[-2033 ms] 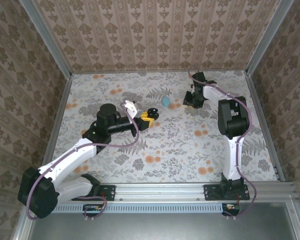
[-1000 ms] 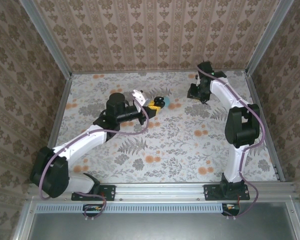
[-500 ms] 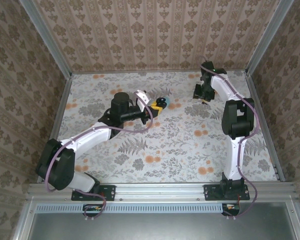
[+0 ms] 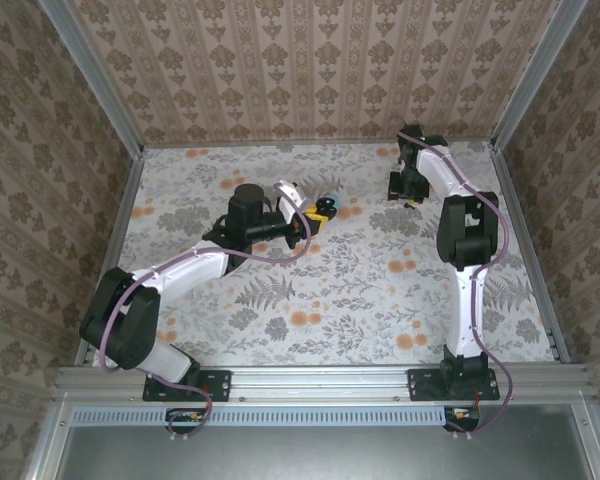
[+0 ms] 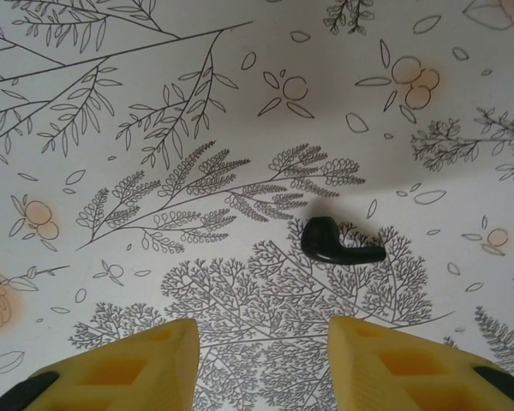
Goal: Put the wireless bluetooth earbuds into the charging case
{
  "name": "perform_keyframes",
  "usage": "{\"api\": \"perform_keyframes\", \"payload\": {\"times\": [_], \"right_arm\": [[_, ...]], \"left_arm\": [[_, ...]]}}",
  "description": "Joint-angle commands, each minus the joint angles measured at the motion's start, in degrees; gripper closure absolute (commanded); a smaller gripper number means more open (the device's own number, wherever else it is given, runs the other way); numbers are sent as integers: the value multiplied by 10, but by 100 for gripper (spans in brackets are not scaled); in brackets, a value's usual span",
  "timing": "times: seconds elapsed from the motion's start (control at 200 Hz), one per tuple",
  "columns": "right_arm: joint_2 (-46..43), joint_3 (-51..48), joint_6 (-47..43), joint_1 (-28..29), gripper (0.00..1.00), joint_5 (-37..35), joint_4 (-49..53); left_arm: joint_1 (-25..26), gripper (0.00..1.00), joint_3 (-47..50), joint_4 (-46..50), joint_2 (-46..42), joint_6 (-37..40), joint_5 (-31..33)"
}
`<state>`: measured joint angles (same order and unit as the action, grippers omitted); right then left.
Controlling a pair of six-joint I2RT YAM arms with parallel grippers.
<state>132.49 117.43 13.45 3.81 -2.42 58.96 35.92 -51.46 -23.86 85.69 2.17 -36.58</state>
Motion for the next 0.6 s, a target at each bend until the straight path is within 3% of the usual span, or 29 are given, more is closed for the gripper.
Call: {"api": "perform_keyframes", "payload": {"times": [0.0, 0.34, 0.595], "right_arm": [[19, 41, -56, -6, 55, -11, 41], [66, 107, -180, -6, 52, -14, 97], [93, 136, -217, -6, 49, -43, 124]], "left_arm": [[-5, 100, -28, -20, 2, -7, -23], [-5, 100, -24, -15, -2, -15, -23], [-4, 100, -33, -2, 0, -14, -28]]}}
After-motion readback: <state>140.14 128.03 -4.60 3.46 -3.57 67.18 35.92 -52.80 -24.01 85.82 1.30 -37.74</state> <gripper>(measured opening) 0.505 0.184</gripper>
